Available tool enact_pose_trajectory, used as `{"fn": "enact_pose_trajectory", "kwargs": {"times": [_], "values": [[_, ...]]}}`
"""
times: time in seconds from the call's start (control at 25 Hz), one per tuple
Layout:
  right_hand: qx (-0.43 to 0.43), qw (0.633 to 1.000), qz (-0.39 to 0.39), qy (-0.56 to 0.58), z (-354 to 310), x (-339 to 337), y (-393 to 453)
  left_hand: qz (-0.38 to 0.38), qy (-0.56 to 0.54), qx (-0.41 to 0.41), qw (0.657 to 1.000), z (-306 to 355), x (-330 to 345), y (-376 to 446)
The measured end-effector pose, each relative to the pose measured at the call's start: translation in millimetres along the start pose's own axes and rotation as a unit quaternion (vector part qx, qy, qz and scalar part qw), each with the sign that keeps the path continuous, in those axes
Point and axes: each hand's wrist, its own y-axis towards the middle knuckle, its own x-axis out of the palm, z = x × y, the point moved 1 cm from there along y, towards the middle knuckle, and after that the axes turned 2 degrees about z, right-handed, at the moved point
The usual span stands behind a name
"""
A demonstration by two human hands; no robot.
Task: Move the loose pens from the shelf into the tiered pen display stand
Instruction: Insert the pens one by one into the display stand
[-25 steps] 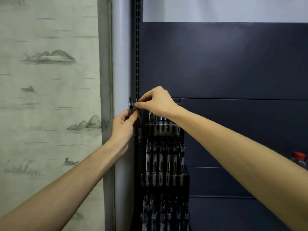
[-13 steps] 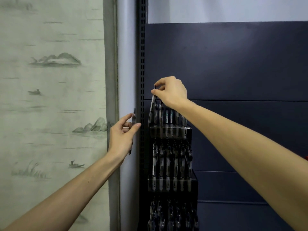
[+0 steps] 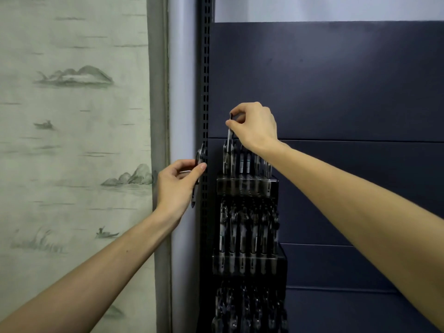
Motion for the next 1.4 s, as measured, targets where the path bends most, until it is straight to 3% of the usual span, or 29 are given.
{"fn": "enact_pose_trajectory", "kwargs": {"times": [0.72,0.96,1.08,1.28,1.4], "values": [[-0.003,1.000,-0.017,-0.014,0,-1,2,0.001,0.002,-0.039,0.999,-16,-11,3],[-0.005,0.997,-0.074,-0.007,-3,3,-2,-0.004,0.000,-0.042,0.999,-16,-4,-1],[0.003,0.990,-0.127,-0.060,-7,13,-4,-0.004,0.001,-0.036,0.999,-14,1,-3],[-0.059,0.976,-0.114,-0.174,-8,14,-9,-0.012,-0.029,-0.031,0.999,-11,-1,-6],[-0.125,0.987,-0.065,-0.082,-12,6,-17,-0.007,-0.026,-0.034,0.999,-9,-3,-8]]}}
